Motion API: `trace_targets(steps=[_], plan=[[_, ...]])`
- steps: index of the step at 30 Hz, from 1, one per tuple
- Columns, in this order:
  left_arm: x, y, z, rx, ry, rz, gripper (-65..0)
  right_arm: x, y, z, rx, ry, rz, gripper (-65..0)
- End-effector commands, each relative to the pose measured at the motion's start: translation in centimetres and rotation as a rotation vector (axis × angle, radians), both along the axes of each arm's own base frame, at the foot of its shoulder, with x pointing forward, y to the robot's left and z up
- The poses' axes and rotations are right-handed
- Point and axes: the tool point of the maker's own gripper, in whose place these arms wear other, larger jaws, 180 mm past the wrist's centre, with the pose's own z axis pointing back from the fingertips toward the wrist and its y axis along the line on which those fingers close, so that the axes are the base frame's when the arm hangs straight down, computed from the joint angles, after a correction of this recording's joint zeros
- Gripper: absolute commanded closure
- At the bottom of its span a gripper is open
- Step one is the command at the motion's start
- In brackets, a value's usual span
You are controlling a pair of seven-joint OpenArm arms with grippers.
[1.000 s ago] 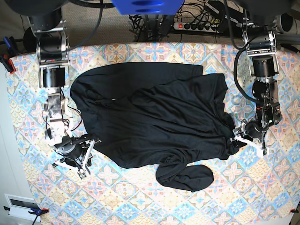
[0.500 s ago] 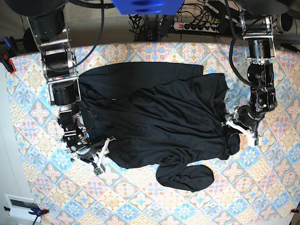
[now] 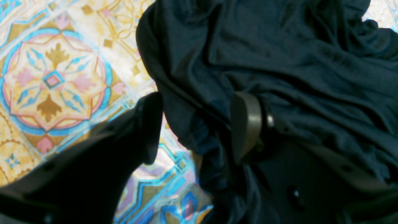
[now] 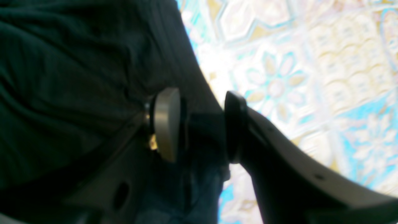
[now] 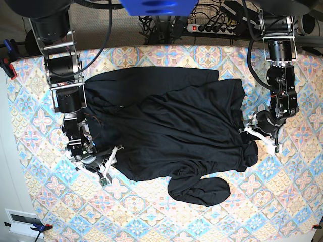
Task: Layout the t-shirt on the table in an organized manner, then fold the t-shirt properly
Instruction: 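Grasp the shirt hem with the right gripper and pull it outward, then pull the shirt edge with the left gripper along the body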
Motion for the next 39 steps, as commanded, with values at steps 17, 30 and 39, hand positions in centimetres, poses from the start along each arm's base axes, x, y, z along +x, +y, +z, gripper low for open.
trace_targets(steps=[17,30,39], plan=[[1.3,0.7,2.1,0.015,-0.069,0.005,-32.4,-0.8,-5.3,-1.1,-0.046,0.028,-0.072,0.0],[1.8,0.7,2.6,0.019,-0.082,0.005,-32.4,-3.0,-17.9,0.9,-0.178,0.023,-0.238,0.0],[3.5,0.6,4.5,0.02,-0.128,0.005,-32.4,-5.6,-26.8,2.8,-0.293,-0.019,-0.481,-0.1]])
